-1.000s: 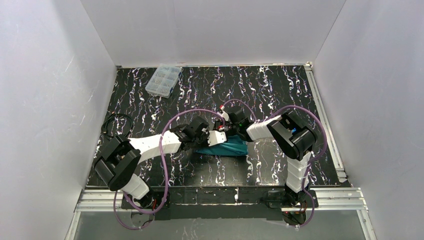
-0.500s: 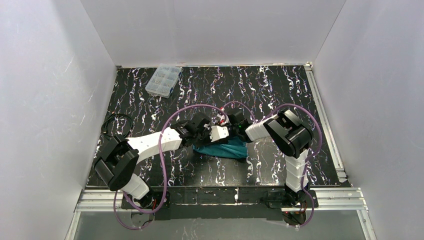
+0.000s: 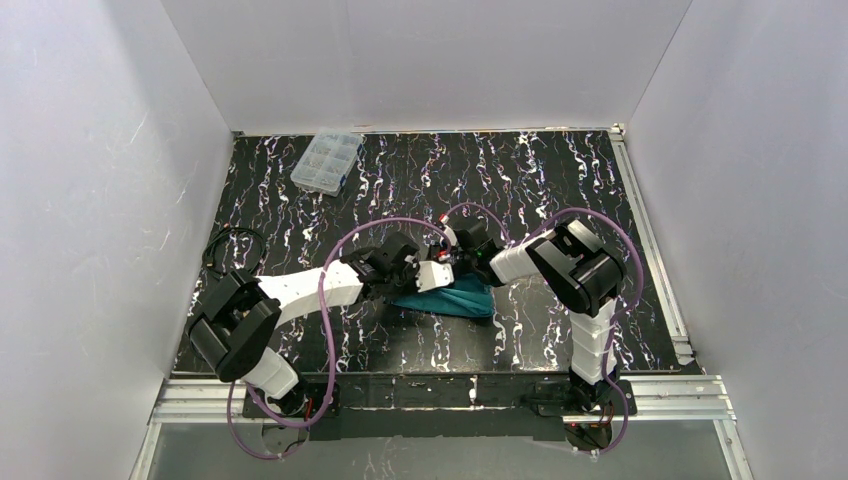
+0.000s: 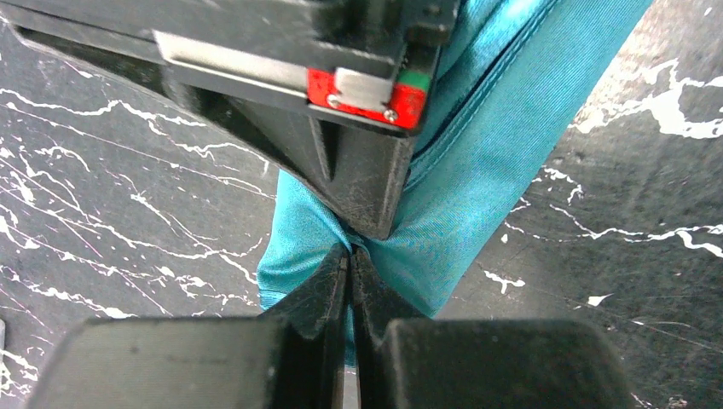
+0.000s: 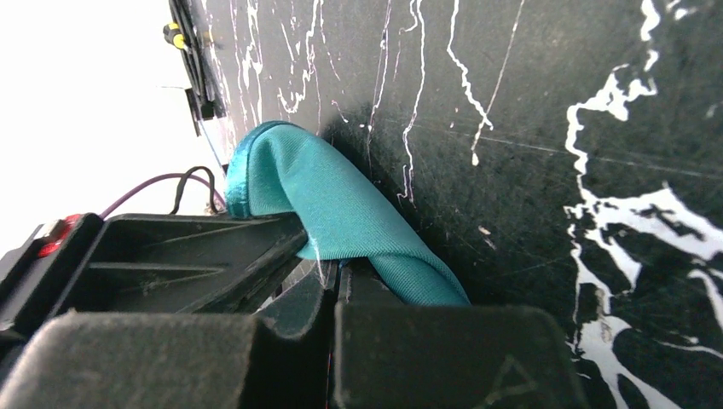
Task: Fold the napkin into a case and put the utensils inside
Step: Stuff the top corner of the smaller-rectangle-folded napkin into the folded napkin.
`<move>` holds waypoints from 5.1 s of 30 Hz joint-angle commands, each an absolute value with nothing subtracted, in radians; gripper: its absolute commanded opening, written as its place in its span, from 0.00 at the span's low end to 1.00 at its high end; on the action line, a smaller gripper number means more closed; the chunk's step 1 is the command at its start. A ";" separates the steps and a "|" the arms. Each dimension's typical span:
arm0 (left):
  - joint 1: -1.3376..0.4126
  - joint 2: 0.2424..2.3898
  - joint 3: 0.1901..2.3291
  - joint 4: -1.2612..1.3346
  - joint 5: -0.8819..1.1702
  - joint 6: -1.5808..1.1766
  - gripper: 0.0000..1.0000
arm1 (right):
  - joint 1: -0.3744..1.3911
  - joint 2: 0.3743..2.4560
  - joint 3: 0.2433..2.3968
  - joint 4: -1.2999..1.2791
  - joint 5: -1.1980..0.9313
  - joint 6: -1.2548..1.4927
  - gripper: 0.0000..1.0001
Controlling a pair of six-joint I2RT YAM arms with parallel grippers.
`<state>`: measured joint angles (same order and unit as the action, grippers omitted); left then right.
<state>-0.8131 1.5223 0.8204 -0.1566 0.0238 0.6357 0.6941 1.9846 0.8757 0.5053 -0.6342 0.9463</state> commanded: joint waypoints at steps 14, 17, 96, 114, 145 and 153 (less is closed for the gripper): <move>-0.818 1.509 0.796 -0.105 -0.032 0.707 0.00 | 0.697 1.965 0.929 0.520 -0.650 0.939 0.01; -0.817 1.508 0.795 -0.108 -0.023 0.709 0.00 | 0.696 1.975 0.949 0.498 -0.654 0.924 0.01; -0.819 1.567 0.733 -0.118 0.046 0.830 0.00 | 0.696 2.111 0.994 0.379 -0.686 0.885 0.01; -0.845 1.563 0.519 0.035 -0.039 1.009 0.00 | 0.630 1.998 0.973 0.430 -0.783 0.910 0.35; -0.850 1.546 0.446 0.043 -0.040 1.033 0.00 | 0.535 1.296 0.752 -0.406 -0.439 0.211 0.71; -0.851 1.541 0.453 0.040 -0.045 1.025 0.00 | 0.631 1.236 0.739 -0.366 -0.351 0.106 0.74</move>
<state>-0.8467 1.4956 0.5167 0.2878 -0.0971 1.0805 0.6060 1.3083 0.7418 -0.3943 -0.4065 0.1886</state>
